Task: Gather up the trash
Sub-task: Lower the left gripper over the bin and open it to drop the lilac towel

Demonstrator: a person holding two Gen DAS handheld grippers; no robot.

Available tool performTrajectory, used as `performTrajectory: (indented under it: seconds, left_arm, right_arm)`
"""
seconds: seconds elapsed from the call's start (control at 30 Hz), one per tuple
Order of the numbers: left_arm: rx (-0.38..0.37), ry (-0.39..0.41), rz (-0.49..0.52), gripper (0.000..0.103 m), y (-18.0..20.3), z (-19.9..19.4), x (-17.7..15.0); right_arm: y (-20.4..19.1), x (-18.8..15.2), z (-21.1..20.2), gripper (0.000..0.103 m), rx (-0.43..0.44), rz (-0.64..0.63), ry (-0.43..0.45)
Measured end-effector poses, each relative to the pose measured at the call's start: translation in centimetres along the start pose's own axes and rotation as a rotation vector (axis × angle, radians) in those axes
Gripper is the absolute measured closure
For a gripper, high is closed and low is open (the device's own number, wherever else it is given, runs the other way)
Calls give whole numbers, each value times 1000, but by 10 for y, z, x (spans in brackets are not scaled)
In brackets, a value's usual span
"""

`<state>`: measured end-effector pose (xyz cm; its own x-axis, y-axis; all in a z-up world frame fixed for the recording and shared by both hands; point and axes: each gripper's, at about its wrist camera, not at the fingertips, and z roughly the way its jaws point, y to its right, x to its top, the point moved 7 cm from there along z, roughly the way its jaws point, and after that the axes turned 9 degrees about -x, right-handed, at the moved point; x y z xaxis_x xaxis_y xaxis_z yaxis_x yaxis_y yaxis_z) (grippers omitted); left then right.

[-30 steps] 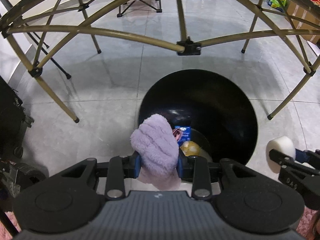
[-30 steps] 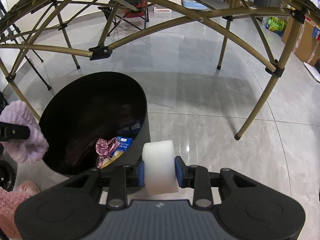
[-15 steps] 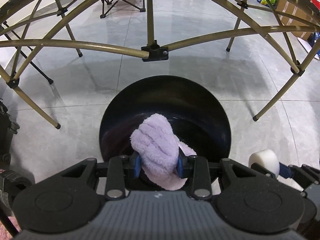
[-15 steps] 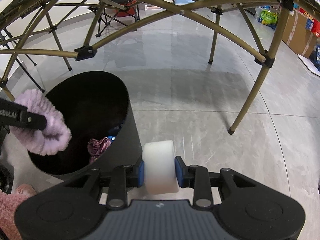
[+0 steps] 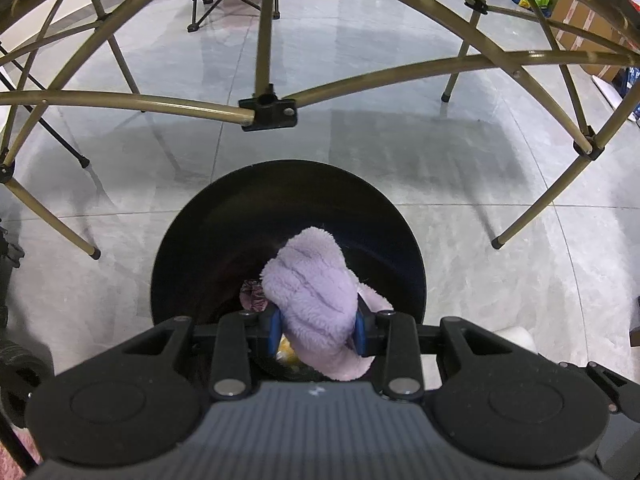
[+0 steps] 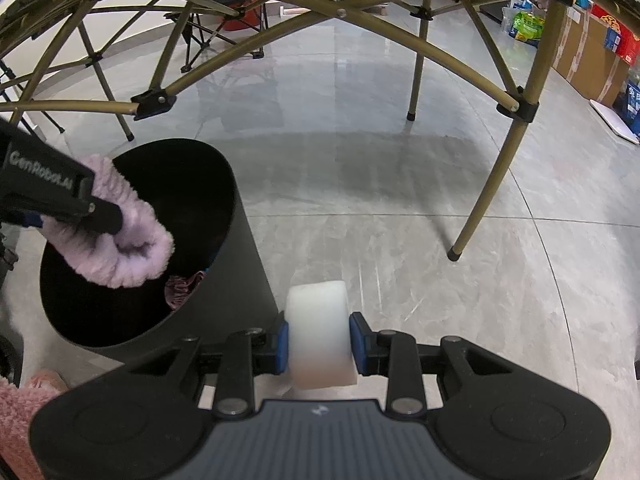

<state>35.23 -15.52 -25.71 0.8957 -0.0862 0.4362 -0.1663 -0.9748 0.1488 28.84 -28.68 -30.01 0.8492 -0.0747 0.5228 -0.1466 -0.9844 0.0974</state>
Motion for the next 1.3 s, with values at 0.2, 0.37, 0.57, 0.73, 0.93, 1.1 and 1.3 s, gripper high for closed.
performTrajectory:
  seconds: [0.2, 0.37, 0.57, 0.73, 0.93, 1.1, 1.3]
  left_arm:
    - [23, -18, -8, 70, 1, 10, 0]
    - [38, -27, -15, 70, -2, 14, -2]
    - [56, -41, -28, 52, -6, 15, -2]
    - [82, -57, -61, 12, -14, 15, -3]
    - [70, -131, -99, 1, -18, 24, -10]
    - [75, -141, -100, 1, -21, 25, -11]
    - [74, -146, -97, 0, -20, 23, -13]
  right_arm:
    - [4, -1, 0, 73, -8, -1, 1]
    - [7, -2, 1, 73, -10, 4, -2]
    - [8, -2, 0, 73, -10, 2, -1]
    - [7, -2, 0, 73, -9, 1, -2]
    - [5, -1, 0, 73, -8, -3, -2]
    - [5, -2, 0, 73, -6, -6, -3]
    - [4, -2, 0, 73, -6, -8, -5]
